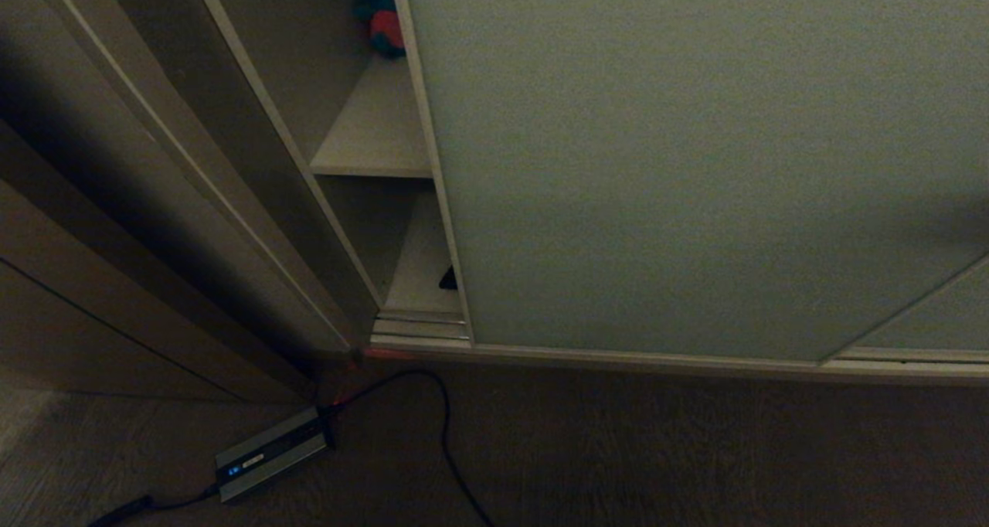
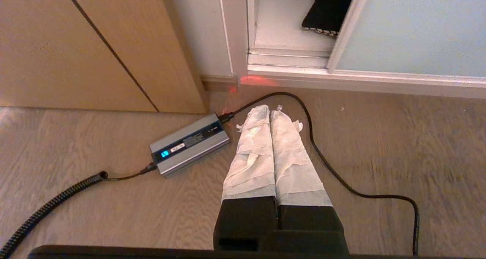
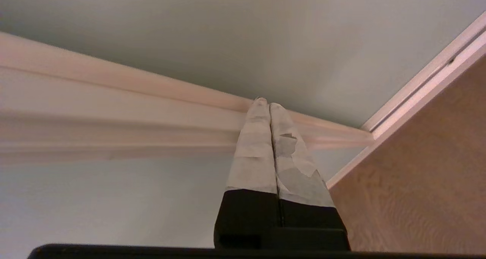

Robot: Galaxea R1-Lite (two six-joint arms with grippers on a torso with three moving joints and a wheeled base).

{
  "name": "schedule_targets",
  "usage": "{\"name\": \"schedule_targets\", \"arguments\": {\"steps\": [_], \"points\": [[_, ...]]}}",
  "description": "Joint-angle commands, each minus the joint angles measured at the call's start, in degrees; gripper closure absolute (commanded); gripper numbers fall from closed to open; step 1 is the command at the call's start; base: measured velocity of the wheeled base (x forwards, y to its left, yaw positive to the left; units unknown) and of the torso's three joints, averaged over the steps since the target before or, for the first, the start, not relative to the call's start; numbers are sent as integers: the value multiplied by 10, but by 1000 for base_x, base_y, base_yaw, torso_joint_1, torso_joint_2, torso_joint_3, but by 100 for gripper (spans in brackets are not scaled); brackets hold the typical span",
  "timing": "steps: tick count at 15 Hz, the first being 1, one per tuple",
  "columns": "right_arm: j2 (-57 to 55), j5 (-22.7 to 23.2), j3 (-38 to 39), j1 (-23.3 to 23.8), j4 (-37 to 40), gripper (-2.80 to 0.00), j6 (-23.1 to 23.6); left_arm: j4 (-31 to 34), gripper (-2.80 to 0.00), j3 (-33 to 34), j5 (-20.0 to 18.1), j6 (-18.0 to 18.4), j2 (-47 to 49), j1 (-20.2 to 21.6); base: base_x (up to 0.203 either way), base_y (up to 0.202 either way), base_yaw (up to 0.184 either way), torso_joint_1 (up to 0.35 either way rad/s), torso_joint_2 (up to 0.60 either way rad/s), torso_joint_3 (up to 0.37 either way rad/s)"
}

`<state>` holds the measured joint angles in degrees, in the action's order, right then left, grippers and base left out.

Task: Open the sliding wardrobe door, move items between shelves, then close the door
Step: Close the door

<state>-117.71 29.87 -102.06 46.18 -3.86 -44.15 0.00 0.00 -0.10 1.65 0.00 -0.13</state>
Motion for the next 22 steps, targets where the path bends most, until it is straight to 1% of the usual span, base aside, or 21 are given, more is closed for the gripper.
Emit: {"name": "schedule_targets", "arguments": {"steps": [1,4,7,11,15,20,21,22], "points": [[35,4,28,-11,-8,0,-2,0,0,0,0,0,0,0,0,0,0,0,0,0],[68,3,79,-24,-44,0,1,0,0,0,0,0,1,0,0,0,0,0,0,0],[112,3,149,-48,-68,0,3,0,0,0,0,0,0,0,0,0,0,0,0,0],[155,4,239,-75,-142,0,5,0,0,0,0,0,0,0,0,0,0,0,0,0],[164,5,251,-77,-146,0,5,0,0,0,0,0,0,0,0,0,0,0,0,0],[197,8,296,-87,-147,0,6,0,0,0,0,0,0,0,0,0,0,0,0,0],[204,8,308,-88,-148,0,7,0,0,0,0,0,1,0,0,0,0,0,0,0],[206,8,313,-93,-148,0,18,0,0,0,0,0,1,0,0,0,0,0,0,0]]}}
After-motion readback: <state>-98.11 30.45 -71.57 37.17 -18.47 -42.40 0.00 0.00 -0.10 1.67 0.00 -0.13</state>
